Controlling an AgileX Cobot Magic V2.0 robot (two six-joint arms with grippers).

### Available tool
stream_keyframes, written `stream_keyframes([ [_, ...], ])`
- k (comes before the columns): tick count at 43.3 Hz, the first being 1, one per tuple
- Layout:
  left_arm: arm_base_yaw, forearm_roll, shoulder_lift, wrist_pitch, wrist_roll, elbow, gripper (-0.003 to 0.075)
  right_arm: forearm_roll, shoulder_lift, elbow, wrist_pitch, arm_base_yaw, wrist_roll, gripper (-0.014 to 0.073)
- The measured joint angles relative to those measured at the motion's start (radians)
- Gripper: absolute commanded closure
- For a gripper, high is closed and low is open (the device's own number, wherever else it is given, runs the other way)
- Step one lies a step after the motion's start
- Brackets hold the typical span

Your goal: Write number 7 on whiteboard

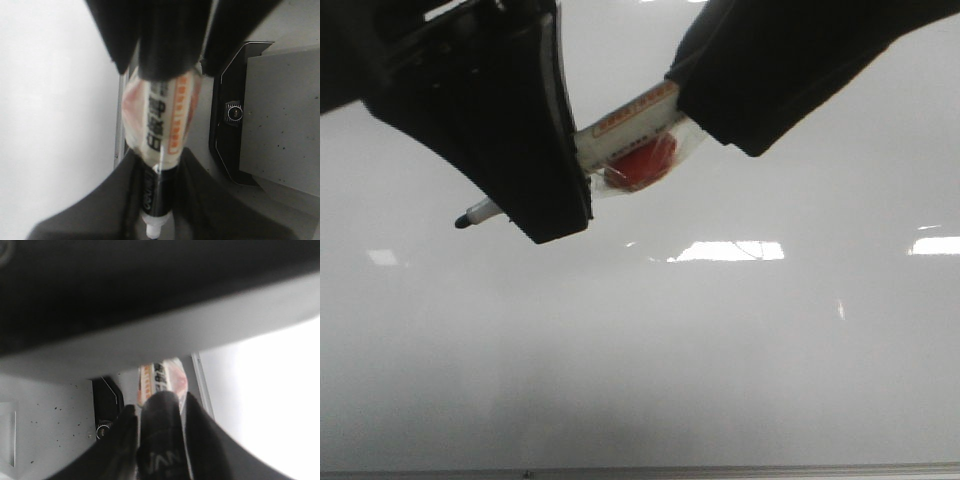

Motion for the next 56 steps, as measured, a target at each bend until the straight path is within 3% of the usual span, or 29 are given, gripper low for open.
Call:
stream_keyframes([
  [5, 0.0, 0.0, 0.0, 0.0, 0.007, 0.0, 0.0738, 0.0, 0.0, 0.0, 0.0, 0.0, -0.004, 0.06],
  [8, 0.0, 0.0, 0.0, -0.001, 0.007, 0.0, 0.0698, 0.0, 0.0, -0.001, 0.002, 0.0, -0.005, 0.0652],
  [17, 0.0, 0.0, 0.0, -0.007, 0.007, 0.0, 0.037, 0.001, 0.0, -0.001, 0.008, 0.0, -0.008, 0.0704],
  [21, 0.005, 0.004, -0.004, -0.016, -0.008, 0.0, 0.0309, 0.002, 0.0, -0.001, 0.017, 0.0, -0.008, 0.0702],
  [26, 0.043, 0.001, -0.05, -0.017, -0.037, 0.0, 0.0313, -0.039, -0.02, -0.002, 0.023, -0.002, 0.046, 0.0702],
  [31, 0.119, -0.006, -0.145, -0.02, -0.063, 0.007, 0.0313, -0.174, -0.075, -0.002, 0.042, -0.037, 0.177, 0.0702],
  [38, 0.27, -0.022, -0.306, -0.053, -0.129, 0.077, 0.0313, -0.35, -0.179, 0.002, 0.057, -0.149, 0.519, 0.0702],
  [42, 0.359, -0.032, -0.397, -0.082, -0.158, 0.135, 0.0313, -0.371, -0.246, 0.055, -0.026, -0.221, 0.685, 0.0702],
  [56, 0.417, -0.07, -0.451, -0.13, -0.169, 0.175, 0.0314, -0.293, -0.179, 0.106, -0.237, -0.234, 0.744, 0.0702],
])
